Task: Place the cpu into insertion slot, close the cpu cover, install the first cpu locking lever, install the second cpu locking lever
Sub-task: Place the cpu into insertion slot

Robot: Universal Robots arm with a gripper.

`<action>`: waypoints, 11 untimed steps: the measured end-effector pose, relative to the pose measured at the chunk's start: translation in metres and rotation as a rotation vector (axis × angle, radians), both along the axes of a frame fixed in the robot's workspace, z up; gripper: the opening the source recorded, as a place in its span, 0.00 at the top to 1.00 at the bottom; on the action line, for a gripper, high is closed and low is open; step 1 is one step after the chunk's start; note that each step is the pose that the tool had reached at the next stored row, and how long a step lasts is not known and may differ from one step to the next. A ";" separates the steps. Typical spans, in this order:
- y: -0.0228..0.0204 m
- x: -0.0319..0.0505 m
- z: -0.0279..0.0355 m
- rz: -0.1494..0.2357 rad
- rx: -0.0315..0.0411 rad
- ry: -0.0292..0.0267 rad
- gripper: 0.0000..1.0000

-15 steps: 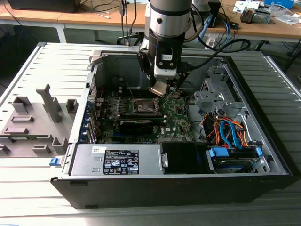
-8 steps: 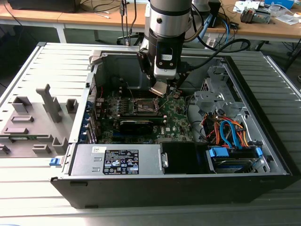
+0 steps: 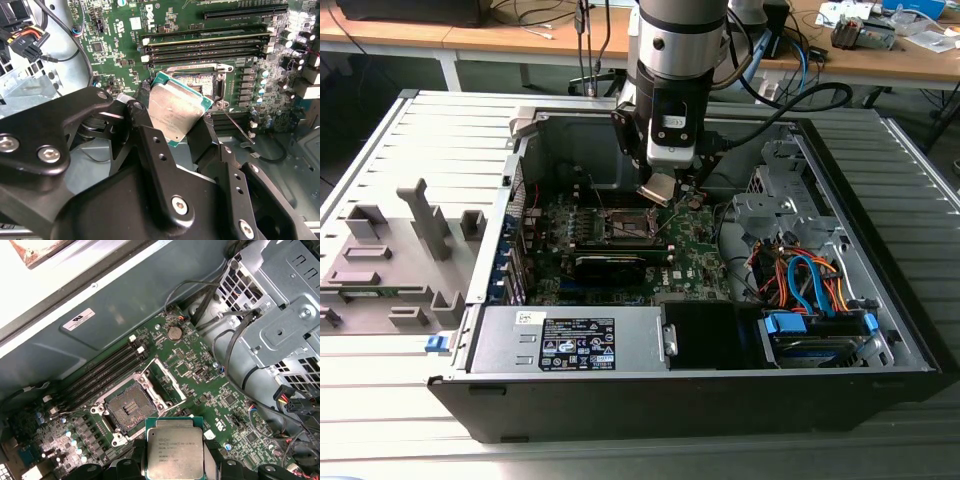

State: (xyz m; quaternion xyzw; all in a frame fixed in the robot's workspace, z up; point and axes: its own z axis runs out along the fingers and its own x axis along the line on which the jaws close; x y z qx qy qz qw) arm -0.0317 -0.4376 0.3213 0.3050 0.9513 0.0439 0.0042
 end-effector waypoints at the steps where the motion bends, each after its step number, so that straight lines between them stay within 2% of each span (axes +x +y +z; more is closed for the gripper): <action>1: 0.0000 0.0000 0.0000 -0.001 -0.0002 0.0000 0.45; 11: 0.0000 0.0000 0.0000 -0.008 -0.0008 0.0000 0.45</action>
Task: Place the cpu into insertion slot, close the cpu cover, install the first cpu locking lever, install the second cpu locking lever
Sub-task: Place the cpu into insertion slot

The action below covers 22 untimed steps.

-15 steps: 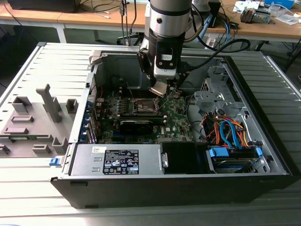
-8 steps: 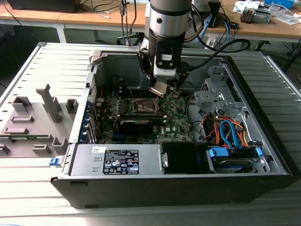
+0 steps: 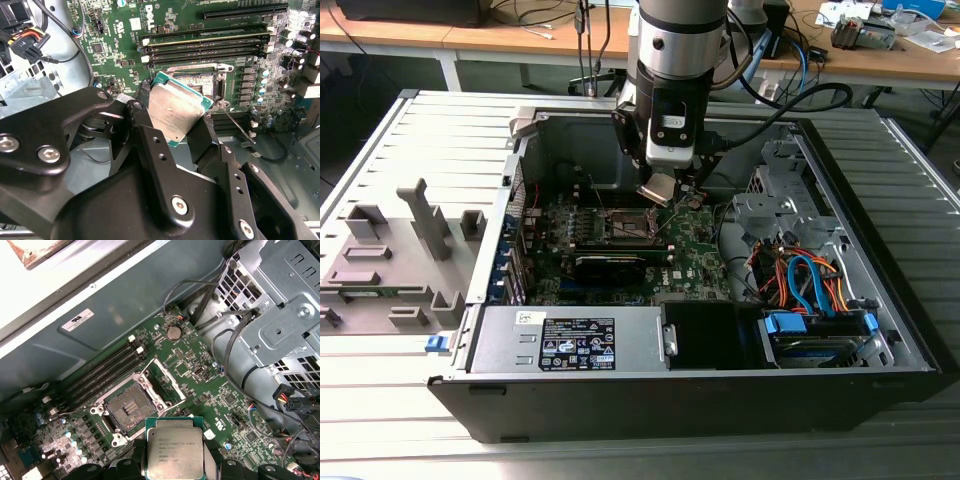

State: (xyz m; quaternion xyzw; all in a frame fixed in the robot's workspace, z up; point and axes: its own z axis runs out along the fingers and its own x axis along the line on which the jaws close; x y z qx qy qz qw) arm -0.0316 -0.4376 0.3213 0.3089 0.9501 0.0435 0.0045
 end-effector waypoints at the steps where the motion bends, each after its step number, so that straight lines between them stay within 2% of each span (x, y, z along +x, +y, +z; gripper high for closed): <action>1: 0.0000 0.0000 0.0000 -0.002 -0.0001 0.0000 0.45; 22: 0.0000 0.0000 -0.0004 -0.028 -0.0053 0.0000 0.45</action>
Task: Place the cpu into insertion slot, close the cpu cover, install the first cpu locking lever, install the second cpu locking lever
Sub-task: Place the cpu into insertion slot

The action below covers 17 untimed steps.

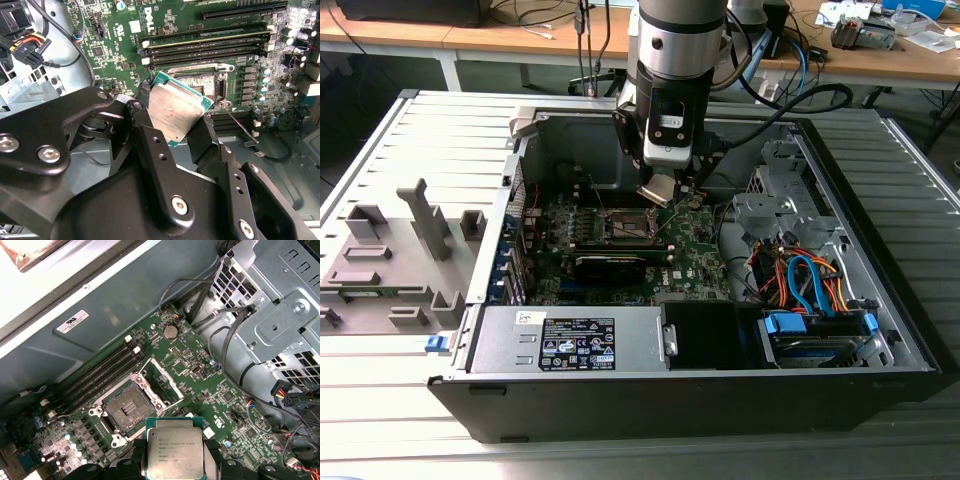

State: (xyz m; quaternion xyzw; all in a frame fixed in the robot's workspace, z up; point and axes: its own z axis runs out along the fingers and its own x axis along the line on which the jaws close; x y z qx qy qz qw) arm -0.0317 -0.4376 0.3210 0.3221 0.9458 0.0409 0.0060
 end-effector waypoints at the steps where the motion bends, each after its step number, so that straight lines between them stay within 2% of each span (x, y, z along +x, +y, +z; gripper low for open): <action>1: 0.0000 0.0000 0.0000 0.000 0.0000 0.0000 0.45; 17: 0.0000 0.0000 0.0000 -0.027 0.0000 0.0000 0.45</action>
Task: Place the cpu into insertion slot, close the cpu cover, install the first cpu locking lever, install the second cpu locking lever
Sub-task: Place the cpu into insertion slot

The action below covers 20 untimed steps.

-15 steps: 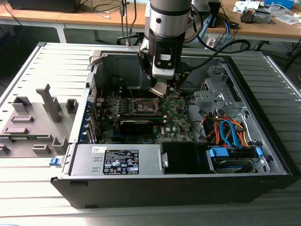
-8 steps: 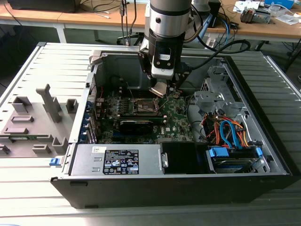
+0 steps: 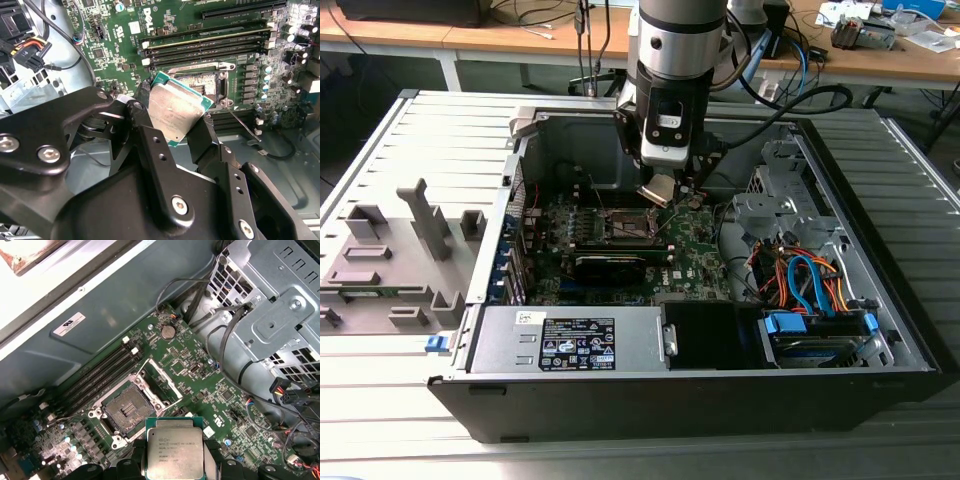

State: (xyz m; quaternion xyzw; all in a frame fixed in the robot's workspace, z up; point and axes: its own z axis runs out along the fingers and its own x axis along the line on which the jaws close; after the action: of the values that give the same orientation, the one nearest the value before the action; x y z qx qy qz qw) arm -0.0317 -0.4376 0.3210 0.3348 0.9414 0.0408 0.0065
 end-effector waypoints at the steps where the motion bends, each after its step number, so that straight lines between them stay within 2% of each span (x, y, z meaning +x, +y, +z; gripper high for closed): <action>1: 0.0000 0.0000 0.0000 -0.002 0.0000 0.0000 0.45; 20: 0.0000 0.0000 0.0000 -0.028 0.0000 0.0000 0.45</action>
State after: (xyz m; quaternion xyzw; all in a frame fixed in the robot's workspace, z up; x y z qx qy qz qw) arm -0.0317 -0.4376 0.3210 0.3478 0.9367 0.0407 0.0071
